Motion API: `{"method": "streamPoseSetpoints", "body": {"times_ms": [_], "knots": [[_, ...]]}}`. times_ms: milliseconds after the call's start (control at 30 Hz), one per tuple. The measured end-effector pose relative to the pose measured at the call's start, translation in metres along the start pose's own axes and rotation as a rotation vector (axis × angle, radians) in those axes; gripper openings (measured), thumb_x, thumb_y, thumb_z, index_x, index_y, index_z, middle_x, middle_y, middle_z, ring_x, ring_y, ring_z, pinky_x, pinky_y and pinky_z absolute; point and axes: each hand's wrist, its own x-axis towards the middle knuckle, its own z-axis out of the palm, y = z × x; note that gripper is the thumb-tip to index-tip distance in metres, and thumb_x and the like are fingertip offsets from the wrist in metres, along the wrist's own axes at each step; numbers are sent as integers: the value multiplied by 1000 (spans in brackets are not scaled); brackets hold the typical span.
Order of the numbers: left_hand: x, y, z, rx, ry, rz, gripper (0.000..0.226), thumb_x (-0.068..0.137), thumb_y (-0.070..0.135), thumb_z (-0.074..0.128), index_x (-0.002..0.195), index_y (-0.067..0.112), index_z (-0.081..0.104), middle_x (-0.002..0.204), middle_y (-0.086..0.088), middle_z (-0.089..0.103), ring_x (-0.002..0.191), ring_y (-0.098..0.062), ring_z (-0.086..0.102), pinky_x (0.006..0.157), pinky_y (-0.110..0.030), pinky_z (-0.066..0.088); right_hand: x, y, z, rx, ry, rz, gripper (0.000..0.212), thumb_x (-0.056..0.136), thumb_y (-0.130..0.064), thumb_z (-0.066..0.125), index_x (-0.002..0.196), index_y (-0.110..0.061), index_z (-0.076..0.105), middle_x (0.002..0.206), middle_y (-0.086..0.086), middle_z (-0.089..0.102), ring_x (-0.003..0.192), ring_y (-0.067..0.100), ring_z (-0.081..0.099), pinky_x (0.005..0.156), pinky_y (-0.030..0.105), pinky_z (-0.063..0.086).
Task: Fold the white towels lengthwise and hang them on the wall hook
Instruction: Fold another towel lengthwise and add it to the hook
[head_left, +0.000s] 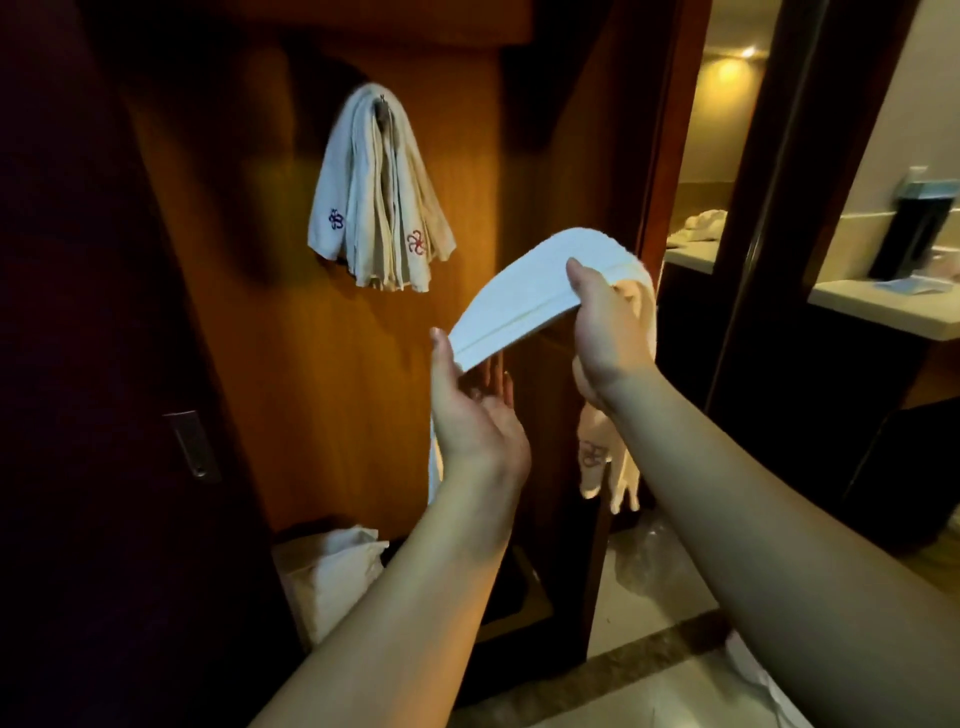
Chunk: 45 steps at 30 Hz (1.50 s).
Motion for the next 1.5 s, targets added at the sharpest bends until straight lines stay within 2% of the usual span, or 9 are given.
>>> {"method": "streamPoseSetpoints", "body": {"times_ms": [133, 333, 500, 667, 1033, 1133, 1300, 1367, 1500], "knots": [[9, 10, 19, -142, 91, -25, 33, 94, 39, 65, 113, 13, 68, 113, -10, 73, 109, -25, 67, 100, -39, 49, 21, 11, -9, -83, -81, 27, 19, 103, -27, 50, 84, -26, 53, 93, -6, 66, 100, 13, 63, 102, 40, 50], [51, 43, 24, -66, 164, 151, 29, 97, 15, 62, 122, 0, 63, 109, -19, 74, 102, -30, 72, 97, -46, 55, 61, 23, -19, -289, -117, 95, 26, 98, -55, 49, 101, -29, 50, 89, -15, 53, 80, 0, 50, 86, 24, 36], [88, 66, 10, 179, 83, 170, 16, 100, 22, 58, 110, 11, 64, 111, -14, 74, 103, -27, 72, 97, -44, 55, 88, 64, -6, -95, -87, 188, 20, 102, -45, 48, 112, -30, 55, 89, -9, 62, 64, -10, 64, 48, 8, 43], [134, 99, -1, 339, 37, 259, 20, 100, 25, 59, 117, 16, 64, 105, -5, 76, 96, -18, 73, 81, -31, 61, 121, 93, 30, 85, 5, 218, 30, 98, -41, 54, 119, -22, 64, 114, 2, 71, 113, 19, 62, 106, 39, 43], [265, 185, 21, 585, -53, 411, 10, 97, 28, 60, 95, 21, 66, 94, 0, 76, 86, -13, 73, 70, -25, 56, 230, 59, 134, -43, -14, -96, 39, 98, -38, 57, 128, -15, 62, 118, 6, 70, 106, 20, 66, 94, 36, 50], [294, 207, 43, 663, -46, 459, 34, 82, 48, 62, 98, 20, 70, 93, -4, 77, 95, -23, 72, 88, -45, 57, 261, 31, 160, -157, -22, -175, 45, 95, -46, 56, 128, -17, 64, 123, 7, 68, 114, 22, 63, 106, 39, 45], [362, 238, 85, 637, -84, 519, 49, 64, 58, 65, 89, 17, 75, 94, -13, 76, 95, -35, 72, 93, -58, 53, 316, -14, 199, -290, -77, -268, 35, 96, -51, 53, 100, -21, 70, 83, -8, 75, 80, 8, 70, 78, 24, 51], [387, 250, 103, 610, -97, 505, 48, 63, 52, 69, 91, 13, 74, 91, -11, 77, 92, -32, 74, 95, -55, 54, 343, -28, 214, -337, -60, -313, 43, 94, -55, 53, 113, -20, 68, 103, -3, 72, 96, 14, 66, 89, 32, 48], [419, 261, 130, 607, -52, 494, 28, 86, 41, 63, 90, 14, 71, 77, -3, 77, 83, -24, 74, 81, -39, 58, 395, -42, 240, -366, -108, -354, 48, 86, -61, 53, 107, -21, 69, 99, -3, 69, 89, 16, 63, 77, 33, 42]]}}
